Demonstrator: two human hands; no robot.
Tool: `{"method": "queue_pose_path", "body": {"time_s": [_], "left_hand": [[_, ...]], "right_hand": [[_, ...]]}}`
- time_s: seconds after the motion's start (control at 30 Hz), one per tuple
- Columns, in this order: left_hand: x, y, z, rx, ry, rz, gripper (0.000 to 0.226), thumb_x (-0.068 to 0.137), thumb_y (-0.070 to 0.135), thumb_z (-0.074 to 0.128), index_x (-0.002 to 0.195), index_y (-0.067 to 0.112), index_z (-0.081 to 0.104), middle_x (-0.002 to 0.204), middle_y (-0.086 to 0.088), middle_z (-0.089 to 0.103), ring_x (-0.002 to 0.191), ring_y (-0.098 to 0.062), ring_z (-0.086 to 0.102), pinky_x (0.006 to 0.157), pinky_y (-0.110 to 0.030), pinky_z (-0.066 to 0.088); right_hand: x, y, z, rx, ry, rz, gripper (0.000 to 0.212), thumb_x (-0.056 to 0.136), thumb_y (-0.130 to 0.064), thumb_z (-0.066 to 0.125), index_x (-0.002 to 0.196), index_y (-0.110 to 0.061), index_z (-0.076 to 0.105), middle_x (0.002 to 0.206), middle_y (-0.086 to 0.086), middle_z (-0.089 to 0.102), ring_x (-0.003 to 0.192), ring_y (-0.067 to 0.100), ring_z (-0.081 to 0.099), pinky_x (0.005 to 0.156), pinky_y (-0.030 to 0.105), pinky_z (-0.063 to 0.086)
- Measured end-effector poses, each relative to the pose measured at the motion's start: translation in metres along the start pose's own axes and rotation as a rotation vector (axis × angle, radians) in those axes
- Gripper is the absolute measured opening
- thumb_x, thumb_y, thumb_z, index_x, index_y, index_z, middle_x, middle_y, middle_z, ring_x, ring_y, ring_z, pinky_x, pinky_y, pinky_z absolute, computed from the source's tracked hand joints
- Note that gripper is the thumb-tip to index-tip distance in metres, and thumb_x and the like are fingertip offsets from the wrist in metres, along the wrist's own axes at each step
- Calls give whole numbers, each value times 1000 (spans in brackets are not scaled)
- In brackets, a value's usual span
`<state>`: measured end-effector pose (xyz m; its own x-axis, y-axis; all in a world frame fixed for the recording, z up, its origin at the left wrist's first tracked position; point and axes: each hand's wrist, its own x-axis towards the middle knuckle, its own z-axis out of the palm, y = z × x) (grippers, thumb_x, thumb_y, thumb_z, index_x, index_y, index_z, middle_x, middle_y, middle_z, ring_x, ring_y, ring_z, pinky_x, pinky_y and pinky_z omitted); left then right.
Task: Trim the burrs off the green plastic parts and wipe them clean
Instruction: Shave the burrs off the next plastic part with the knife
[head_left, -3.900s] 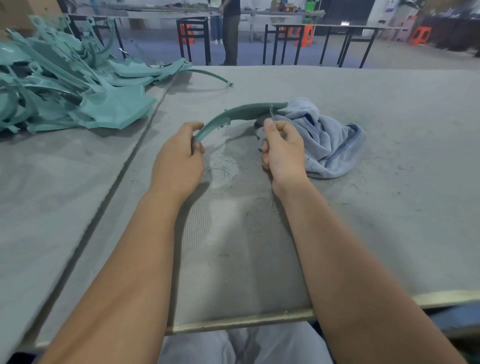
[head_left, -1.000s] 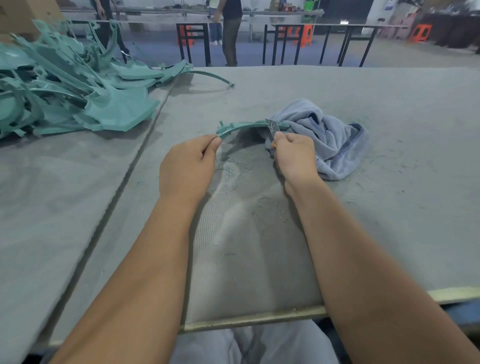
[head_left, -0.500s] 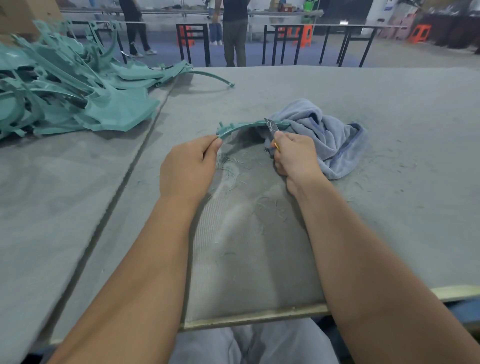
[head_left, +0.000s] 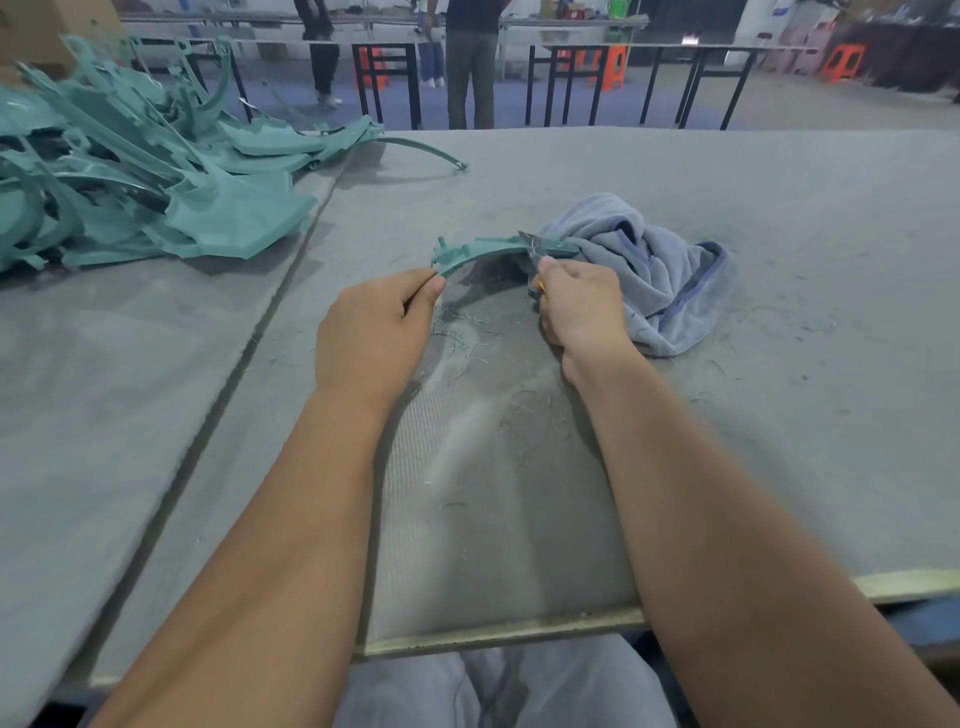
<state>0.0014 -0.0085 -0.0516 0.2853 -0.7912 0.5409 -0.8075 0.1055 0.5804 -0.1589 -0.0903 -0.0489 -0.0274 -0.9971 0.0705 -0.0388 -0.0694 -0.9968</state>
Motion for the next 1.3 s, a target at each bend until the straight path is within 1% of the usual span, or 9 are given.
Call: {"method": "queue_pose_path", "body": {"time_s": [0.13,0.2,0.33,0.43,0.6,0.83,0.93,1.17,1.3], "left_hand": [[-1,2,2,34,-40,1,29,97,46,46,111,35,69,72,4,66,75,-20,60,64,-34,48],[-1,2,1,14,-23,-6,30,97,46,47,114,35,69,74,6,68,75,-18,60,65,-33,47],[-1,2,0,-3,8,-3,28,98,43,49,109,32,72,66,5,63,68,-18,57,59,-31,43],[0,2,1,11,-6,-10,28,98,43,47,103,29,72,65,3,62,68,-20,58,60,-35,46],[0,3,2,40,-29,-18,29,97,45,46,104,31,71,66,3,62,70,-21,58,61,-34,46],[-1,2,1,-20,-3,-29,28,97,45,48,106,33,71,65,5,62,67,-17,58,60,-33,46],[0,2,0,-20,12,-24,28,97,43,48,104,31,72,62,5,60,65,-17,56,60,-33,44],[2,-1,-1,-31,61,-42,28,97,45,47,106,34,71,60,16,56,68,-11,52,55,-22,35],[3,-1,0,-23,7,-18,27,96,46,47,98,32,70,59,11,57,67,-13,54,56,-27,37]], "right_hand": [[-7,1,4,-159,-211,-66,38,90,-30,53,53,-19,51,40,-6,35,38,11,26,45,25,22],[-7,1,4,-123,-161,-63,38,89,-29,51,52,-20,50,40,-7,35,38,10,26,46,27,23],[1,2,2,46,76,-3,41,93,-18,48,53,-21,46,46,-5,39,46,14,29,50,29,24],[-1,3,5,-60,-13,-46,42,95,-21,49,53,-21,48,39,-11,38,42,12,29,49,26,25],[-10,2,6,-164,-212,-109,38,90,-29,52,54,-19,52,41,-6,36,39,11,28,46,25,24],[-2,5,6,-35,65,-43,37,92,-20,47,56,-20,42,50,-1,39,50,17,29,53,31,26],[-1,6,6,-72,9,-67,40,93,-20,48,54,-20,44,42,-9,38,46,14,30,49,27,26],[-5,0,-2,41,-119,-13,35,95,-16,48,61,-16,47,40,-6,31,35,9,21,39,19,18],[-19,-4,2,-77,-361,-58,30,89,-20,52,59,-18,51,42,-4,32,36,10,21,39,18,17]]}}
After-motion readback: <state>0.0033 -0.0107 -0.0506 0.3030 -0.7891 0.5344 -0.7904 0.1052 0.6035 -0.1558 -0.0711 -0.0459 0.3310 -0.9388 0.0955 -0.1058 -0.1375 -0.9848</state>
